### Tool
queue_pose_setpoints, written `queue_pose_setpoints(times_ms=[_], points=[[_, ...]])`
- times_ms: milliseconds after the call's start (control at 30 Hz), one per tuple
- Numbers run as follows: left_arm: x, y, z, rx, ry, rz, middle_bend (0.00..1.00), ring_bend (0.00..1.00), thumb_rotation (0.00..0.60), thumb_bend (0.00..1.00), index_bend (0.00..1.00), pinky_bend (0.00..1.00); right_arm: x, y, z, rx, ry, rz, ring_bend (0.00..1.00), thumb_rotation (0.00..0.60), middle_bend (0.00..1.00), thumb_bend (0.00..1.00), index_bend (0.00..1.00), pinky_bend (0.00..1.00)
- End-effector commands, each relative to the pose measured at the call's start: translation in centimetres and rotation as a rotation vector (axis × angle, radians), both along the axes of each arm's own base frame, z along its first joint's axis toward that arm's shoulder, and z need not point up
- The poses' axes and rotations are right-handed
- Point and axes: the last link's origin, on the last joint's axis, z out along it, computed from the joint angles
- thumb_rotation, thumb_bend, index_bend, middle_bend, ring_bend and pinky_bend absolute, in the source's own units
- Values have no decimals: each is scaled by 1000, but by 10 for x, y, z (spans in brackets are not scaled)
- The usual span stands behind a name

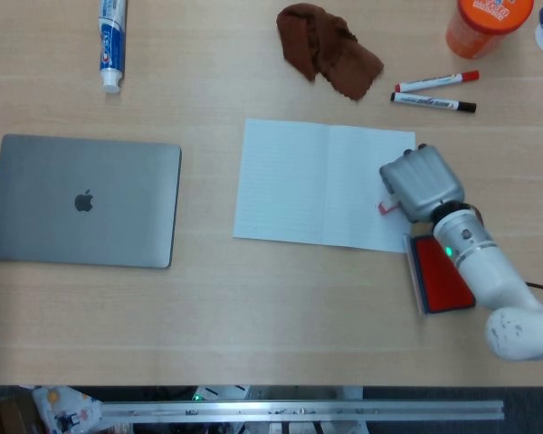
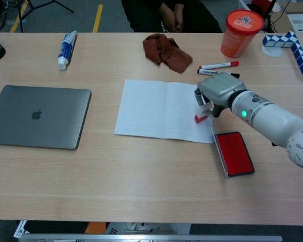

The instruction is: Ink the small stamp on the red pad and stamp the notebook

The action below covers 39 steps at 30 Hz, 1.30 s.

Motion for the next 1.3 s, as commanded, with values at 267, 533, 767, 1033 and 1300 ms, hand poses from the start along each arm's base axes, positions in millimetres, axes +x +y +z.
queue_pose_setpoints(times_ms=[267,533,767,1033,1300], points=[[4,0,0,-1,2,-10,0,0,600,294,0,18,-1,-14,24,-54,-35,-29,394,600,582,422,809,372],[4,0,0,-1,3,-4,0,0,600,294,0,18,-2,-23,12,-64,-12,-26,393,600,583,422,811,372],[2,0,1,1,5,4,0,0,600,294,0,18,-1,-24,-1,-53,-1,-24,394,600,586,423,814,372],[1,0,1,-1,5,7,0,0,600,294,0,18,2,-23,-11,-44,13,-16,397,600,591,429,819,372],[-1,-1,0,-4,8,13,0,0,600,294,0,18,1,-24,-19,-41,29,-14,404,600,600,450,835,372]])
